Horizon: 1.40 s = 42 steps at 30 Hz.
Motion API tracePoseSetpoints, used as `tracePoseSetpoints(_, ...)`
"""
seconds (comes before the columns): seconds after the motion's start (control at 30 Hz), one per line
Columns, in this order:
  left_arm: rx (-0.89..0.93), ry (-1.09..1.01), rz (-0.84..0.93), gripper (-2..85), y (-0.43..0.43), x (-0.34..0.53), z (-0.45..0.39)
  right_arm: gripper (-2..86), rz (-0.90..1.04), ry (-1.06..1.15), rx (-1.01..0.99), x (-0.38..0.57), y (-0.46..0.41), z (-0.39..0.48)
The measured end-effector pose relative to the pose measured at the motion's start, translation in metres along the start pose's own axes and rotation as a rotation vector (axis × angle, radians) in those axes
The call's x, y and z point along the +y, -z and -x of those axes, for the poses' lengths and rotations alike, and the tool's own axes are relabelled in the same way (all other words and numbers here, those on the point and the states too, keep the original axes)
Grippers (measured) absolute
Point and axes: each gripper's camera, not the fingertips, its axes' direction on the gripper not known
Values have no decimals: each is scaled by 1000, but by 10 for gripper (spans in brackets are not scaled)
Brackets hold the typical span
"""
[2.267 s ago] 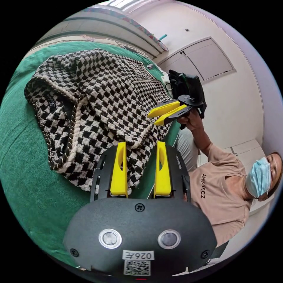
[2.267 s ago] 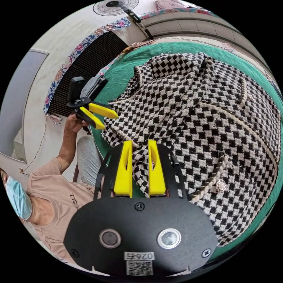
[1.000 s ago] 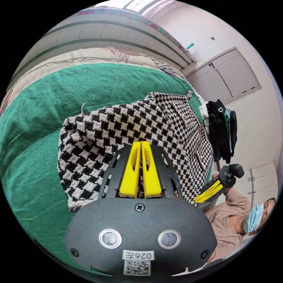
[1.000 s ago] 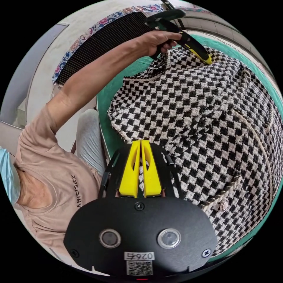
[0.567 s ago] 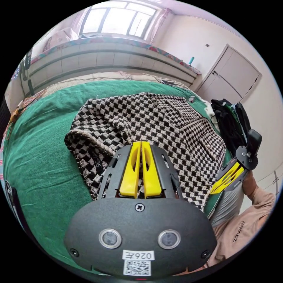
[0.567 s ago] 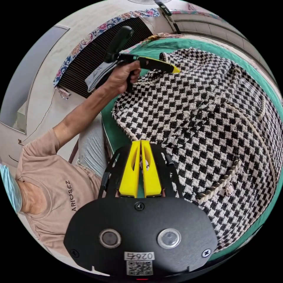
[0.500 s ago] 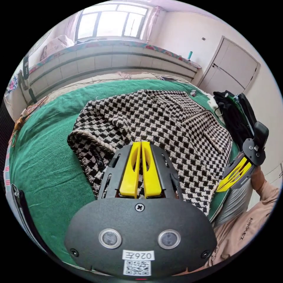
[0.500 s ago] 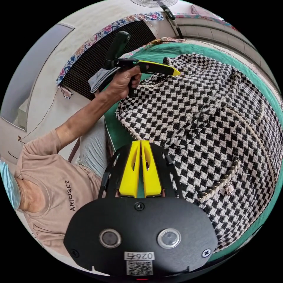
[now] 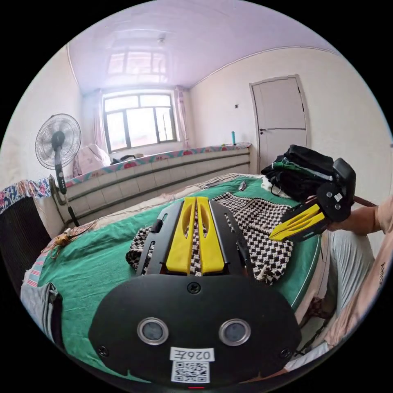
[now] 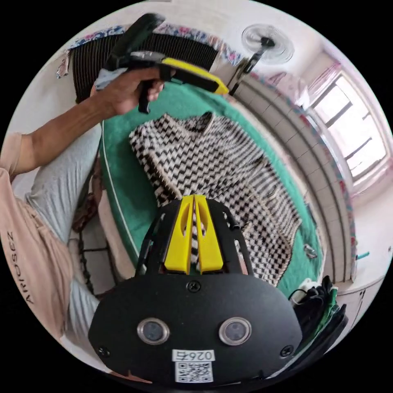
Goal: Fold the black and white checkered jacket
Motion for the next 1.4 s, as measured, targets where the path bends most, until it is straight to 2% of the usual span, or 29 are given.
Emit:
tracePoseSetpoints(0.1,99,7,-65,-10,3,-5,-15,-12,-154,-113,99,3,7,9)
tracePoseSetpoints(0.17,189,13,-1,-10,-11,-6,-21,-10,-55,-97,39,-1,-16,16)
tracePoseSetpoints(0.23,327,-29,154,-9,-39,-6,-32,-10,278,-45,-101,-7,-72,25)
tracePoseSetpoints(0.27,352,-50,187,-9,-46,-6,-37,-9,335,-48,-91,-6,-81,26)
tracePoseSetpoints(0.37,366,-154,260,-5,-64,-10,-67,-9,307,-71,-89,4,-70,17)
tracePoseSetpoints(0.47,349,-180,269,-1,-78,-22,-92,-9,200,-207,-70,32,-34,-17)
tracePoseSetpoints(0.57,424,-82,317,-5,-112,-44,-107,-8,102,-434,-58,80,0,-72)
tracePoseSetpoints(0.63,480,-27,343,-3,-150,-65,-124,-7,46,-664,-101,134,19,-121)
tracePoseSetpoints(0.77,442,51,352,35,-217,-99,-161,4,37,-937,-130,211,28,-176)
tracePoseSetpoints(0.83,450,70,441,88,-270,-125,-190,41,75,-1032,-126,246,26,-198)
tracePoseSetpoints(0.97,436,86,557,104,-338,-161,-229,90,110,-1092,-210,279,9,-219)
tracePoseSetpoints(1.13,385,67,714,109,-416,-198,-269,106,5,-1174,-461,309,-23,-248)
tracePoseSetpoints(1.37,322,44,965,179,-492,-211,-299,97,12,-1181,-444,316,-20,-263)
tracePoseSetpoints(1.4,308,62,984,184,-499,-213,-302,68,9,-1181,-443,319,-19,-264)
